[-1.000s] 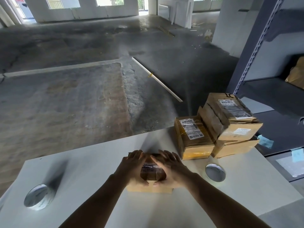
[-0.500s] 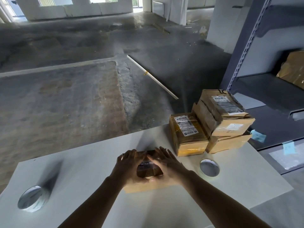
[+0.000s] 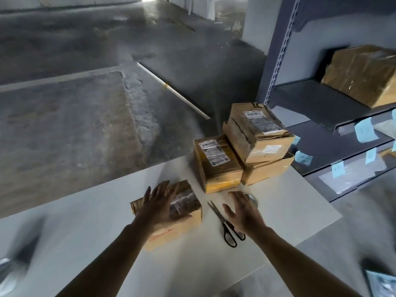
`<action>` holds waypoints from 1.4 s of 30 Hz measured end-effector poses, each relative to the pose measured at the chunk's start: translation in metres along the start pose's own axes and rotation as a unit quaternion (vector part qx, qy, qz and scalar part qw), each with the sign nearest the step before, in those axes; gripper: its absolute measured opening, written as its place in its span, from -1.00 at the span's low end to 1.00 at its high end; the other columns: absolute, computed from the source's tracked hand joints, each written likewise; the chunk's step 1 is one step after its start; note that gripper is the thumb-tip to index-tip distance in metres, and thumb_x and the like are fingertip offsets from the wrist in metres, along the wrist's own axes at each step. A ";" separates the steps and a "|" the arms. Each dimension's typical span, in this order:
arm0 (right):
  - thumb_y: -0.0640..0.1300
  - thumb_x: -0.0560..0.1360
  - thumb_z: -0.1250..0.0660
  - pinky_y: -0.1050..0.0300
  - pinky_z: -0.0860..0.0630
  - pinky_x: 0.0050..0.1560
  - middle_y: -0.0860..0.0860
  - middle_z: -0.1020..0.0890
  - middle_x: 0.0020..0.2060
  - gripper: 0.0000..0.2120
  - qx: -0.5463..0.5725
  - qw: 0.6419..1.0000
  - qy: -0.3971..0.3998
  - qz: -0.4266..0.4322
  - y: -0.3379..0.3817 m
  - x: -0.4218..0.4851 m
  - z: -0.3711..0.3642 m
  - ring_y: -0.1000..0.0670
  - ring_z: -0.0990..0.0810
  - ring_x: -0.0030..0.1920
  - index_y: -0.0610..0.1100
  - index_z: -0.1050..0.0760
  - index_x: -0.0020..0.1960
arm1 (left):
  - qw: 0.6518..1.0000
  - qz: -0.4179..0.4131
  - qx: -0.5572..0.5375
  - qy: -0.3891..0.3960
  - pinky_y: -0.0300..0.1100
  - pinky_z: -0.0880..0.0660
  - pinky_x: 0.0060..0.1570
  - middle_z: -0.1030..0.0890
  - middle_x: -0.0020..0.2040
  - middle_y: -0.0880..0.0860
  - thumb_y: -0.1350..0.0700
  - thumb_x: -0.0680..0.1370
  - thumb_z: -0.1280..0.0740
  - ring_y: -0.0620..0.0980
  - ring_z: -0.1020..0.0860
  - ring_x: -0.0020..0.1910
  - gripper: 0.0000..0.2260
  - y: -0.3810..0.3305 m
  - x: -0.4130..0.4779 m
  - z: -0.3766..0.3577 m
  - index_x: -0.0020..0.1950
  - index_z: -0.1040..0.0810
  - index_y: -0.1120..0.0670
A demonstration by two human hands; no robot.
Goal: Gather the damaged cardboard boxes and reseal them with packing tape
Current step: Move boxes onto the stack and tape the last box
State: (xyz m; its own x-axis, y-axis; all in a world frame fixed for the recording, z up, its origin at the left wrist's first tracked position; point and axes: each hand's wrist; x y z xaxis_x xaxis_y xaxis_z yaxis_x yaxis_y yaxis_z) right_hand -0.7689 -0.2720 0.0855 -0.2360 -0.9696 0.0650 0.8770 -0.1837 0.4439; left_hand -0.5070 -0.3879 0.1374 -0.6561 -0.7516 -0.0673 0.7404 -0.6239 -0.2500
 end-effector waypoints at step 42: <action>-0.10 0.61 -0.32 0.45 -0.39 -0.25 0.23 -0.51 -0.19 -0.80 0.238 0.952 0.029 0.192 0.106 0.040 0.047 0.27 -0.58 -0.12 -0.23 -0.49 0.13 | 0.935 0.080 -0.267 -0.220 -0.45 -0.49 -0.10 -0.53 -0.05 -0.04 0.15 0.58 -0.38 -0.12 -0.60 -0.07 -0.95 -0.041 -0.003 0.076 -0.05 -0.61 0.09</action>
State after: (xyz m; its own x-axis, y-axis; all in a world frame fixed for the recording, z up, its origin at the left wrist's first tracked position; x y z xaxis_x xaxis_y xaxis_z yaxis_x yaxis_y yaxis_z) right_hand -0.7049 -0.3224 0.1772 0.0997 -0.9604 0.2603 0.6011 0.2666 0.7534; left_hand -0.5243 -0.3759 0.2210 -0.3327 -0.9145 0.2304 0.5675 -0.3892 -0.7256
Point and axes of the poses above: each hand's wrist, its own x-axis towards the middle knuckle, its own z-axis out of the back of the hand, y = z × x
